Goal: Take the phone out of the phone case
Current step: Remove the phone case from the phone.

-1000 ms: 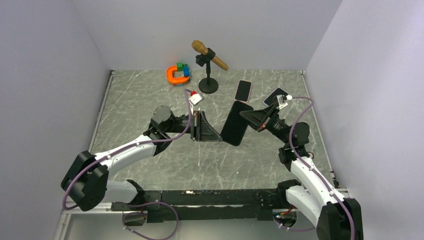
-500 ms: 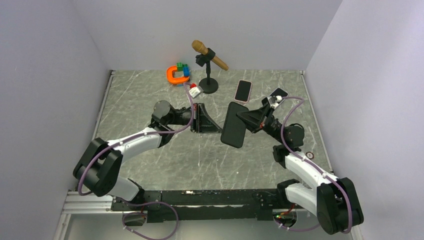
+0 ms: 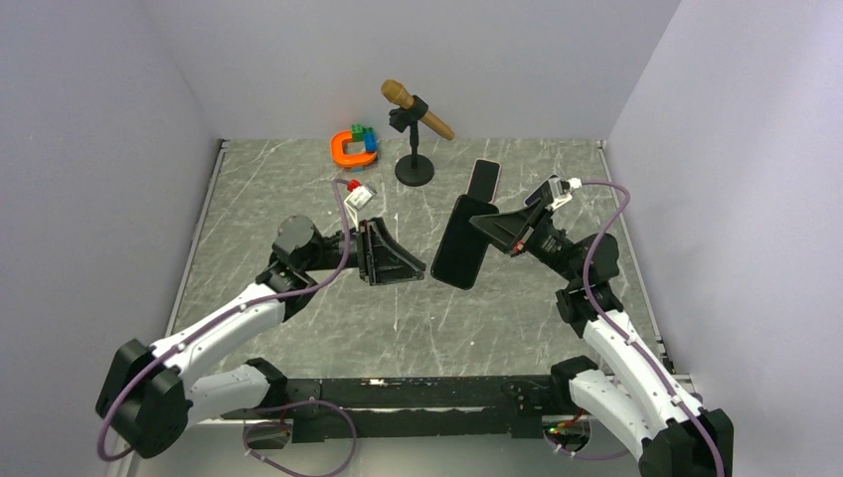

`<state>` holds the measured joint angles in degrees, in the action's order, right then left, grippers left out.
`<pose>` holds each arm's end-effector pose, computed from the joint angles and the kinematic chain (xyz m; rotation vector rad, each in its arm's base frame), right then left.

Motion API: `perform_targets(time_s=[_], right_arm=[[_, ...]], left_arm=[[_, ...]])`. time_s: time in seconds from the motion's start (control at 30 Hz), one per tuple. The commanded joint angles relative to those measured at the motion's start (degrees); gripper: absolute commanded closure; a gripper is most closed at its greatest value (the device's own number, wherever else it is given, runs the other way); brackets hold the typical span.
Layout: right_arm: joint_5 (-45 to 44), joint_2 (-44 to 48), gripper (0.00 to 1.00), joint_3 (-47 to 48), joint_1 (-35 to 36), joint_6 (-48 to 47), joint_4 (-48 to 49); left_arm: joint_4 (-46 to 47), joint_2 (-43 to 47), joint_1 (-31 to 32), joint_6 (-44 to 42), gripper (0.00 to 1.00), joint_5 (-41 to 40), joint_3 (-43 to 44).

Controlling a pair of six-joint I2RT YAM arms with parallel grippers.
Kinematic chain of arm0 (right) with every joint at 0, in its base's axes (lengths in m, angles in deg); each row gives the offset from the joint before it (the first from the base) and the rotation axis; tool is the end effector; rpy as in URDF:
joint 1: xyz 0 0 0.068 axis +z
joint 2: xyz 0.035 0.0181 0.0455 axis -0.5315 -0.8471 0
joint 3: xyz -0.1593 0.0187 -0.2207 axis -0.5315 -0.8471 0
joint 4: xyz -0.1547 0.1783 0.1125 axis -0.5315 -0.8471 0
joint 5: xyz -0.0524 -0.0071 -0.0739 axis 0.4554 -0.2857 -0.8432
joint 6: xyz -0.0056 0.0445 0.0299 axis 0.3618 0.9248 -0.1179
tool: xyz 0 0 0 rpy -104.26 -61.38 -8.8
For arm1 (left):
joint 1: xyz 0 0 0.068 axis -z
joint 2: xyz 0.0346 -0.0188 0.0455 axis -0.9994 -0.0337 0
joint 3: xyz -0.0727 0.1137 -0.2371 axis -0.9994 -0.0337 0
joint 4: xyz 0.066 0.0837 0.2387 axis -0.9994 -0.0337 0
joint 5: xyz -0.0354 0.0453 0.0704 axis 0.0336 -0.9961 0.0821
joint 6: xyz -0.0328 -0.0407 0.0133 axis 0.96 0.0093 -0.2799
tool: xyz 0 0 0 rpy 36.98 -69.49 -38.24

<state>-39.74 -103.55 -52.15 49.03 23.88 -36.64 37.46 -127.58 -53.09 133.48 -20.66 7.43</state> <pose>0.1730 0.0754 0.3317 0.1995 1.5451 1.8482 0.1832 -0.1628 0.3205 0.5725 1.7009 -1.9130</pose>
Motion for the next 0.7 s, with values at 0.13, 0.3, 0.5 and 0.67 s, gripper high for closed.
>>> perform_targets(time_s=[0.13,0.3,0.5,0.67], right_arm=[[-12.3,-0.5,1.0,9.3,7.0,-15.2,-14.1],[-19.9,-1.4,1.0,12.9,12.3,-20.0,-19.7],[-21.4,-1.6,1.0,12.1,13.4,-19.9,-19.2],[-19.1,-2.1,1.0,12.5,13.5,-18.7,-19.2]], left_arm=[[-17.2,3.3,1.4,-3.3,0.36,-9.8,2.8],[-23.8,3.3,2.6,-6.0,0.44,-12.5,4.5],[-18.1,4.6,2.7,-4.3,0.73,-11.0,1.6],[-9.2,4.2,2.6,-3.5,1.0,-6.0,0.1]])
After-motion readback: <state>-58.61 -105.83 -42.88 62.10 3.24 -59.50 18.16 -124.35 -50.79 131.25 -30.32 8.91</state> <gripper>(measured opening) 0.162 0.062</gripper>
